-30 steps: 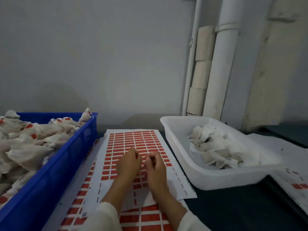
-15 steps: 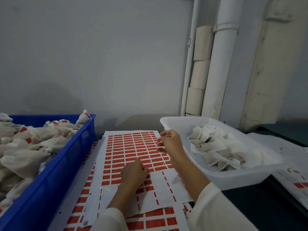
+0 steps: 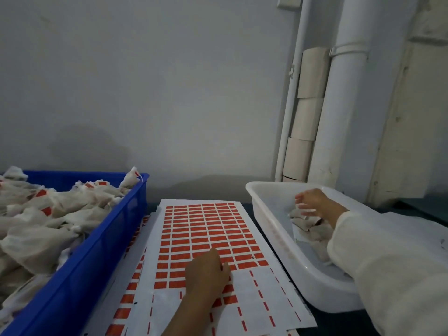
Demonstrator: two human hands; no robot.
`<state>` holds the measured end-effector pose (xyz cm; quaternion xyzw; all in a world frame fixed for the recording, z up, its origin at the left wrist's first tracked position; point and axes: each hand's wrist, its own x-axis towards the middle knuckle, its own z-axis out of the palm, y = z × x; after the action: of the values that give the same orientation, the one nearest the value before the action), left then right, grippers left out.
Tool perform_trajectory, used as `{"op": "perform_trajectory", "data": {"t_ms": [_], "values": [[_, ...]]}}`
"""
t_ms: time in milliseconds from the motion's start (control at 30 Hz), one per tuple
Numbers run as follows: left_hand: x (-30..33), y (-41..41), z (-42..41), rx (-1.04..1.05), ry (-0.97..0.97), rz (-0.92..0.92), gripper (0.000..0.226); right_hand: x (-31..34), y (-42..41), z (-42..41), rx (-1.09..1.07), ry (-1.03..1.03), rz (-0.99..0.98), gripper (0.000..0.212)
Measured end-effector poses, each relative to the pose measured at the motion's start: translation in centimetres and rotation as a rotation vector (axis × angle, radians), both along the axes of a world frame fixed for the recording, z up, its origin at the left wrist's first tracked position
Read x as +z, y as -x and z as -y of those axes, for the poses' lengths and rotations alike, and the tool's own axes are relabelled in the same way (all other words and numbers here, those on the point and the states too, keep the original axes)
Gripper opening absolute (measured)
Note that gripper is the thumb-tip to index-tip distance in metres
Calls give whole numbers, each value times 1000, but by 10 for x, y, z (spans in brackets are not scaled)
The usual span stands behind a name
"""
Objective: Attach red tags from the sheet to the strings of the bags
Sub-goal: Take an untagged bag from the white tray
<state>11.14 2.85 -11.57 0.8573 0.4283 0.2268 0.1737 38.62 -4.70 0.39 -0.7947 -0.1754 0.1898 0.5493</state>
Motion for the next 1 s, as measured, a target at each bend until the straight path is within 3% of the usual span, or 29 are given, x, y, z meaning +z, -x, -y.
{"op": "perform_trajectory", "data": {"t_ms": [167, 400, 667, 833, 900, 1000], "values": [[-2, -2, -2, 16, 12, 11, 18, -18, -43, -8, -47, 91, 18, 18], [-4, -1, -3, 7, 24, 88, 16, -42, -68, -28, -151, 159, 36, 42], [-5, -1, -3, 26, 23, 90, 18, -44, -68, -43, -136, 467, 317, 39], [-6, -2, -4, 28, 20, 93, 19, -51, -68, -43, -68, 344, 215, 33], [-6, -2, -4, 28, 17, 91, 20, -50, -67, -44, -111, 258, 199, 24], [-5, -1, -4, 27, 24, 89, 18, -39, -63, -45, -237, 143, 264, 31]]}}
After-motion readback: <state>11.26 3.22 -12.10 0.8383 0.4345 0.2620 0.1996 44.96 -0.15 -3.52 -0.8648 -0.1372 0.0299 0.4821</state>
